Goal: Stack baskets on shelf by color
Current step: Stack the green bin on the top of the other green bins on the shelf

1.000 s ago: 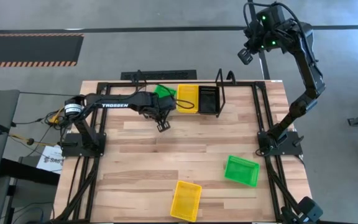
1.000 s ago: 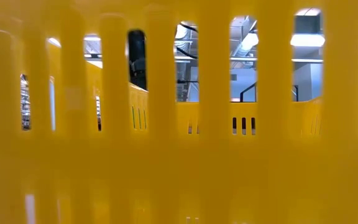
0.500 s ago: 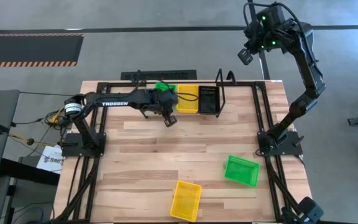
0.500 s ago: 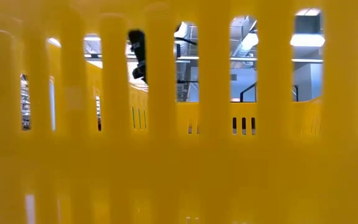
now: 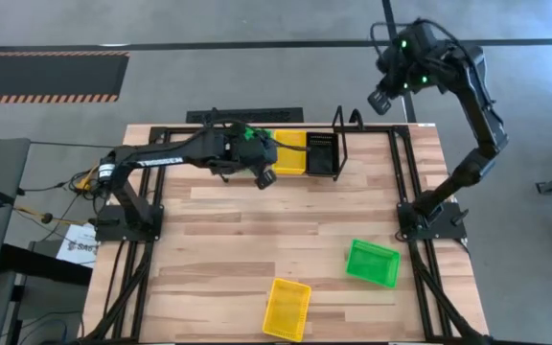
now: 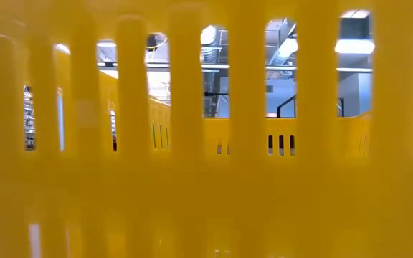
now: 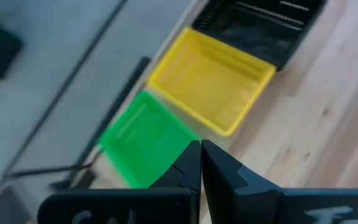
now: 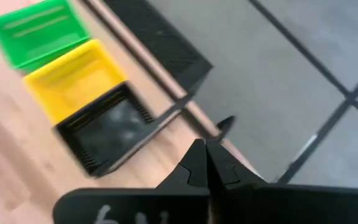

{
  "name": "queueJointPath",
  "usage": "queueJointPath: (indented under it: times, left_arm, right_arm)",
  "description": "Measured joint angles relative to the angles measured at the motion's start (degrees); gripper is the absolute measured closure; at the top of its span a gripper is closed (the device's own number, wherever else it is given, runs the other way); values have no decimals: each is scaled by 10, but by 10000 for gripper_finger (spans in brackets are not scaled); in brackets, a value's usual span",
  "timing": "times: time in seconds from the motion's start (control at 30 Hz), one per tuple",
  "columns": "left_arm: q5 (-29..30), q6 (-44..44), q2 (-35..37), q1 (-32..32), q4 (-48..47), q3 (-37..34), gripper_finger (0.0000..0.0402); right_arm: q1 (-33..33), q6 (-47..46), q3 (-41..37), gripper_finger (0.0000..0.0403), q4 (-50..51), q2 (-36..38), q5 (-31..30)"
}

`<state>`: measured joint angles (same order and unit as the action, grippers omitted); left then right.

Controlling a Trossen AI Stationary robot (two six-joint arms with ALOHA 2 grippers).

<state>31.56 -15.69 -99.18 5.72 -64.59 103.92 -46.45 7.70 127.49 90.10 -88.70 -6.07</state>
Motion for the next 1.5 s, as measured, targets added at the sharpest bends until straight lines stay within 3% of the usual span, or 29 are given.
queueJointPath:
  times: [0.13, 0.33, 0.53, 0.7, 0.87, 1.07, 1.5]
  left_arm:
    - [72, -59, 1, -31, -120, 63, 401]
    - [79, -165, 1, -55, -255, 84, 401]
    - [55, -151, -2, -71, -249, 73, 401]
    - [51, -133, -3, -73, -244, 73, 401]
    - [48, -120, -3, -73, -244, 73, 401]
    - [45, -119, -3, -73, -243, 73, 401]
    - [16, -66, -3, -73, -184, 73, 401]
  right_arm:
    - [74, -44, -75, 402, -1, 44, 0]
    - [216, -168, -257, 402, 0, 149, -7]
    - [374, -406, -448, 402, 0, 256, -17]
    - [516, -623, -561, 402, 1, 294, -9]
    - [632, -769, -625, 402, -28, 281, 34]
    - [720, -818, -652, 399, -97, 221, 39]
    - [714, -758, -669, 324, -96, 61, 28]
